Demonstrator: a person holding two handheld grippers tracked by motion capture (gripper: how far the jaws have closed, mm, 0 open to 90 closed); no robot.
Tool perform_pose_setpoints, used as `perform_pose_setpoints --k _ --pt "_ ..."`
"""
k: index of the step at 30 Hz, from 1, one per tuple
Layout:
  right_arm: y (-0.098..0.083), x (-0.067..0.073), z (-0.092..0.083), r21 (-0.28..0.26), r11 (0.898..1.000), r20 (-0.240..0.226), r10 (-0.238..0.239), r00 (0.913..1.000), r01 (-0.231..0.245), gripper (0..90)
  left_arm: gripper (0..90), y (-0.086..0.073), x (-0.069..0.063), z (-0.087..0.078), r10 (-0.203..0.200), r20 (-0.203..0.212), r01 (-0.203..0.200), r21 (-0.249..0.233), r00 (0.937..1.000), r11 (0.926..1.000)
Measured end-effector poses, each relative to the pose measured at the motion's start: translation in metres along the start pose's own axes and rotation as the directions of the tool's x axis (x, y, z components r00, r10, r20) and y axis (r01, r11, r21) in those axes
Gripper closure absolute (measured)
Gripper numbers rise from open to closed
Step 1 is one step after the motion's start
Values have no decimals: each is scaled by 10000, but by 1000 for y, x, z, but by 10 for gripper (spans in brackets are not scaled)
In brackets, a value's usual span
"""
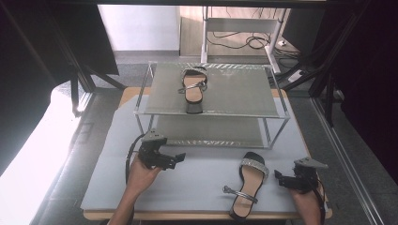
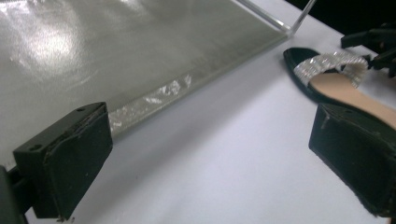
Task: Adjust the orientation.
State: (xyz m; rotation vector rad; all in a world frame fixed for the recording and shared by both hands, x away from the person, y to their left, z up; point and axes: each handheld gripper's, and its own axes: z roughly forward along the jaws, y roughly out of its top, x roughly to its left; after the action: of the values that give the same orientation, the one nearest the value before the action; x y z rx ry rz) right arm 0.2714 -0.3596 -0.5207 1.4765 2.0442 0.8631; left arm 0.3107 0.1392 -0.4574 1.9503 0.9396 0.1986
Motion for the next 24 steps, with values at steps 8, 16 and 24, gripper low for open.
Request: perform_pose_setpoints --k 8,16,24 --pt "0 0 0 31 10000 -12 12 10000 -12 88 0 -22 -4 10 270 -395 -258 317 9989 9992" --pt "1 0 0 61 10000 -36 19 10000 -18 87 0 -38 -9 20 600 -748 -538 825 9954 9951" --pt "3 0 -5 169 9998 -83 108 9999 -106 41 0 -55 -11 24 763 -1123 -612 1318 9907 9894"
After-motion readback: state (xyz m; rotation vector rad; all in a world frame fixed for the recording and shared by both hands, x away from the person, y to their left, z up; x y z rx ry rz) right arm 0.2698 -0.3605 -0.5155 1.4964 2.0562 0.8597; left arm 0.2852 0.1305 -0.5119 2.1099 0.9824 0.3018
